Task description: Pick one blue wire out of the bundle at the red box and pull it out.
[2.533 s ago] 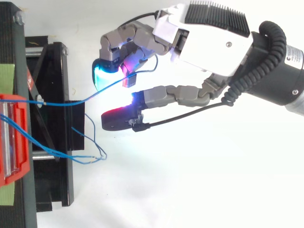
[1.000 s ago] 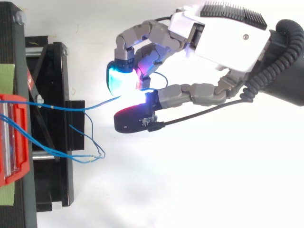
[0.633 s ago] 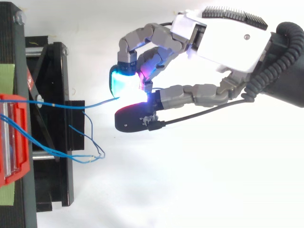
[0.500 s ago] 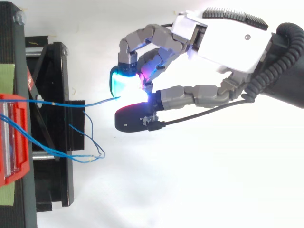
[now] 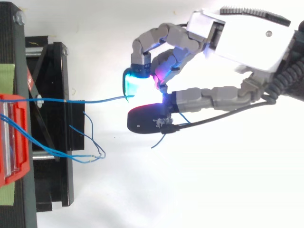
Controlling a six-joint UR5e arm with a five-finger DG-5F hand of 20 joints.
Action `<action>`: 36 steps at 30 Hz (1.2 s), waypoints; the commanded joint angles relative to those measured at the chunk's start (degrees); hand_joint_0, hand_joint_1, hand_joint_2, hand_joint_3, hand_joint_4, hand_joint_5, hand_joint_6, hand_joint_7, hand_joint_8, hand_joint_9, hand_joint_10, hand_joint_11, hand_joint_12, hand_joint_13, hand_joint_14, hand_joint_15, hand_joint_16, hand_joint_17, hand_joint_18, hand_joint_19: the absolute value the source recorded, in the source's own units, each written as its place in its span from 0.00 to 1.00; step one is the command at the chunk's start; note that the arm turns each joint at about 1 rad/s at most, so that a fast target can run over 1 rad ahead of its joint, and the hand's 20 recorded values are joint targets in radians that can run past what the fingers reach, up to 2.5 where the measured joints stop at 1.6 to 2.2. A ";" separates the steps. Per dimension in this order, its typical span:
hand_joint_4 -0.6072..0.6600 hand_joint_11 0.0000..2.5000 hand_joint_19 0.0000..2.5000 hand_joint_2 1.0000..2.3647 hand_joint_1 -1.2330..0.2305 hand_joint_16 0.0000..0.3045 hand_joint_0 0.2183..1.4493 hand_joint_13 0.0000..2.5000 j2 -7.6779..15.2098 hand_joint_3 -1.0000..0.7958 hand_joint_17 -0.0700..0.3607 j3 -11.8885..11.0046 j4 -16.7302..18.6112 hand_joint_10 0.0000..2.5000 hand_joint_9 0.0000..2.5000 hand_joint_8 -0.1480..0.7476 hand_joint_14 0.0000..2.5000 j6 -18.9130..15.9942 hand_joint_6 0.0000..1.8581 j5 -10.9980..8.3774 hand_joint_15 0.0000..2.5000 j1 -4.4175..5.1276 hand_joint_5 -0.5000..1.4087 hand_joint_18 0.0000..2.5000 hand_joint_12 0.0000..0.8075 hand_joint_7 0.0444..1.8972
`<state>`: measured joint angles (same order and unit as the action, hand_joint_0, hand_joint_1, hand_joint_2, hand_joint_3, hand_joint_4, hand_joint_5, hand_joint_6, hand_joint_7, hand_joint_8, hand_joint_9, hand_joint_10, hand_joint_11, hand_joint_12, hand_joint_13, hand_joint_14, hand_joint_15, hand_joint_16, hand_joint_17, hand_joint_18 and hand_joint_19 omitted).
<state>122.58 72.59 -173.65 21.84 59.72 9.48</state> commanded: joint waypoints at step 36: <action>0.52 0.28 0.18 0.01 0.32 0.22 0.32 0.34 -0.59 0.54 0.52 0.00 -0.19 0.01 0.43 0.64 0.01 -0.65 0.50 0.22 0.15 0.81 0.19 0.35 0.60 0.58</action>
<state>121.99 72.60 -173.85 21.18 59.91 10.28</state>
